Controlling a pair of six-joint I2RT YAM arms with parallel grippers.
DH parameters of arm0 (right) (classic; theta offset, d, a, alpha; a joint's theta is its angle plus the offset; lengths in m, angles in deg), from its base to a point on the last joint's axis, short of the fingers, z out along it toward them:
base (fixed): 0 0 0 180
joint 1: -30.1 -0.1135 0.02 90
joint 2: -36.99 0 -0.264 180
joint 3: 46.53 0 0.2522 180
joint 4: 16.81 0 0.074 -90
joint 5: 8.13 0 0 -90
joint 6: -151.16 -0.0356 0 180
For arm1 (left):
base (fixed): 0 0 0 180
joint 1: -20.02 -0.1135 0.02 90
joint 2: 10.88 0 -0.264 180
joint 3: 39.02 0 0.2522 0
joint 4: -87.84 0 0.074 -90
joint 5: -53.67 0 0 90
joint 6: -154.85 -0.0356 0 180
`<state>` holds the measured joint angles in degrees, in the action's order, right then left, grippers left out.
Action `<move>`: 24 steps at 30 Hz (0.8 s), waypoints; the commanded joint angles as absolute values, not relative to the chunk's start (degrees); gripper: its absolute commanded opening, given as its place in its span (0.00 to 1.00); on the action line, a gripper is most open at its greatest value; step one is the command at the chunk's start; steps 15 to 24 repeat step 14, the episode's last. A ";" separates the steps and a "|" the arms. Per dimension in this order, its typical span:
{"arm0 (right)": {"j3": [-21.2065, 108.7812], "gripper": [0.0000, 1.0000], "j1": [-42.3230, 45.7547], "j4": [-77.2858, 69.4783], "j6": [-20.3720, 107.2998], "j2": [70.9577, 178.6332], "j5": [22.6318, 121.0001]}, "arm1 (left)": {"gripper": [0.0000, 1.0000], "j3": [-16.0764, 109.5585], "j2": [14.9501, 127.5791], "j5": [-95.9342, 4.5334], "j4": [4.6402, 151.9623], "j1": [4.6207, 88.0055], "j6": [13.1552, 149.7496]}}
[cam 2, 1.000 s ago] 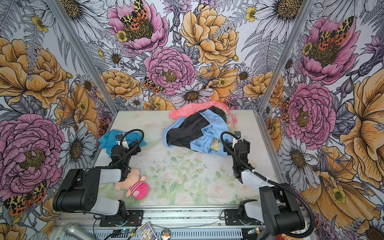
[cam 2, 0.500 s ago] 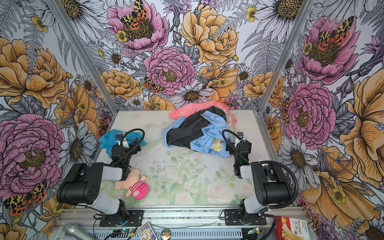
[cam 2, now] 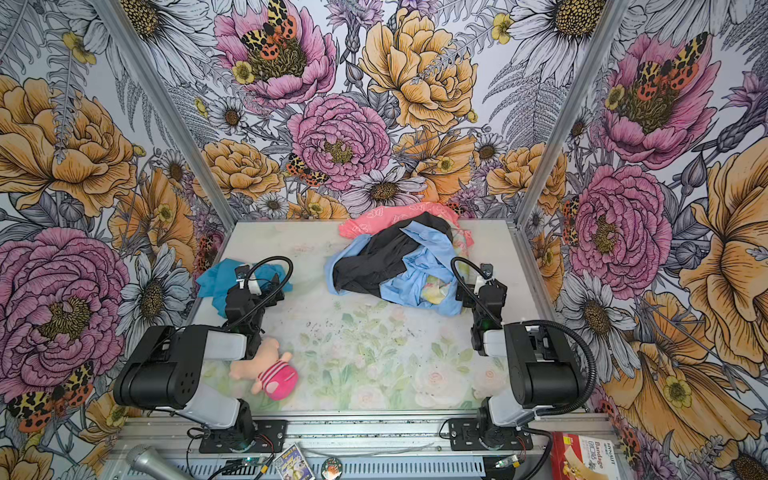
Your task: Pick out a specific cloth from the pile
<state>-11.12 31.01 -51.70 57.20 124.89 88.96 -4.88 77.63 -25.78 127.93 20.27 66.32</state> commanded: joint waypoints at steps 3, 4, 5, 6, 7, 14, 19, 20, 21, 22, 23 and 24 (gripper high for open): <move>-10.44 1.00 30.59 -53.22 57.22 125.15 87.66 | 0.99 -4.16 77.80 -24.73 128.44 20.46 65.47; -10.43 0.99 30.50 -53.21 57.29 125.13 87.62 | 0.99 -4.11 77.80 -24.75 128.40 20.47 65.46; -10.37 1.00 30.52 -53.16 57.26 125.15 87.59 | 0.99 -4.15 77.80 -24.73 128.46 20.46 65.42; -10.10 0.99 30.54 -52.94 57.24 125.18 87.65 | 0.99 -4.16 77.80 -24.73 128.40 20.44 65.46; -9.51 1.00 30.79 -52.10 57.01 125.52 86.60 | 0.99 -4.13 77.74 -24.73 128.46 20.47 65.48; -10.80 0.99 31.92 -54.13 56.61 125.12 84.34 | 0.99 -4.16 77.80 -24.74 128.46 20.44 65.46; -10.80 0.99 31.92 -54.13 56.61 125.12 84.34 | 0.99 -4.16 77.80 -24.74 128.46 20.44 65.46; -10.80 0.99 31.92 -54.13 56.61 125.12 84.34 | 0.99 -4.16 77.80 -24.74 128.46 20.44 65.46; -10.80 0.99 31.92 -54.13 56.61 125.12 84.34 | 0.99 -4.16 77.80 -24.74 128.46 20.44 65.46; -10.80 0.99 31.92 -54.13 56.61 125.12 84.34 | 0.99 -4.16 77.80 -24.74 128.46 20.44 65.46; -10.80 0.99 31.92 -54.13 56.61 125.12 84.34 | 0.99 -4.16 77.80 -24.74 128.46 20.44 65.46; -10.80 0.99 31.92 -54.13 56.61 125.12 84.34 | 0.99 -4.16 77.80 -24.74 128.46 20.44 65.46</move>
